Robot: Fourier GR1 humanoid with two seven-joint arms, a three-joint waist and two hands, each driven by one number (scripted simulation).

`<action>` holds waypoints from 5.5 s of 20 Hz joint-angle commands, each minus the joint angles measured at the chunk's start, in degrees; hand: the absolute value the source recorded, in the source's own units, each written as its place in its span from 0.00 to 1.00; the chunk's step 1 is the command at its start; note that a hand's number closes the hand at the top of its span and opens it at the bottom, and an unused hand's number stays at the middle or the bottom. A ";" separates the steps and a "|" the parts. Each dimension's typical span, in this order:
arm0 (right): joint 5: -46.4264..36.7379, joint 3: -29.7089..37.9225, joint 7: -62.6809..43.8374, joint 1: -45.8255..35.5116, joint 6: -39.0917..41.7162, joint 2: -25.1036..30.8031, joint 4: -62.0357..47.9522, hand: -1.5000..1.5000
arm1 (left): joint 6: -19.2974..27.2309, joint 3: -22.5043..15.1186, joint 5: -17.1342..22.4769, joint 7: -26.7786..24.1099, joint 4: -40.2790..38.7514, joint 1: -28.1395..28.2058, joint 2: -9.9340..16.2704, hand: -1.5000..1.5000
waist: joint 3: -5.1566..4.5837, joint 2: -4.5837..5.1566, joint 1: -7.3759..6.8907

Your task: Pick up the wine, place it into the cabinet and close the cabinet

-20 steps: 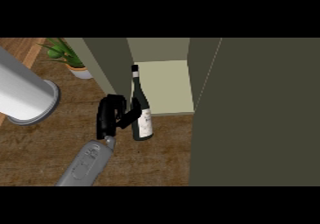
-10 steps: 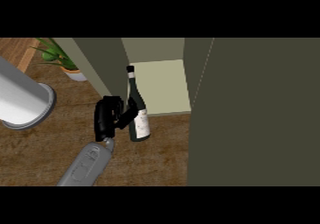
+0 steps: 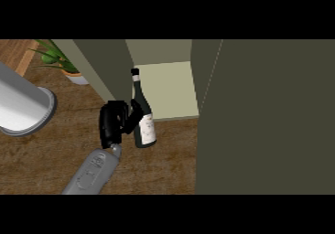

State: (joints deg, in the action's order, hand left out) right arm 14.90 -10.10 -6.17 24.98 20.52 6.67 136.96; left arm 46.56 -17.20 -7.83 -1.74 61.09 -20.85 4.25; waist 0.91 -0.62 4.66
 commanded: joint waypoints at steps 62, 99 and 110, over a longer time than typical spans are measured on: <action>7.57 2.70 -1.88 0.78 1.96 2.44 3.37 0.00 | 6.69 -1.26 -6.97 6.84 -24.34 -28.06 -4.24 0.00 | -1.15 2.29 1.47; 4.74 0.84 -2.60 4.53 -3.65 3.18 8.05 0.00 | -3.42 -13.54 20.05 -13.43 18.73 0.06 -1.96 0.00 | -0.90 0.29 -4.67; 4.22 2.56 -6.05 3.79 -4.83 5.74 9.67 0.00 | -12.08 -9.34 22.62 -6.18 39.99 12.65 13.53 0.00 | -0.90 0.36 -4.51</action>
State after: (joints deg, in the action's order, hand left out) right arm 16.88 -9.38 -9.16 25.19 15.62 10.93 137.90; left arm 36.47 -29.80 13.50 -12.02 94.50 -10.40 13.03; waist -0.02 -0.29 -0.11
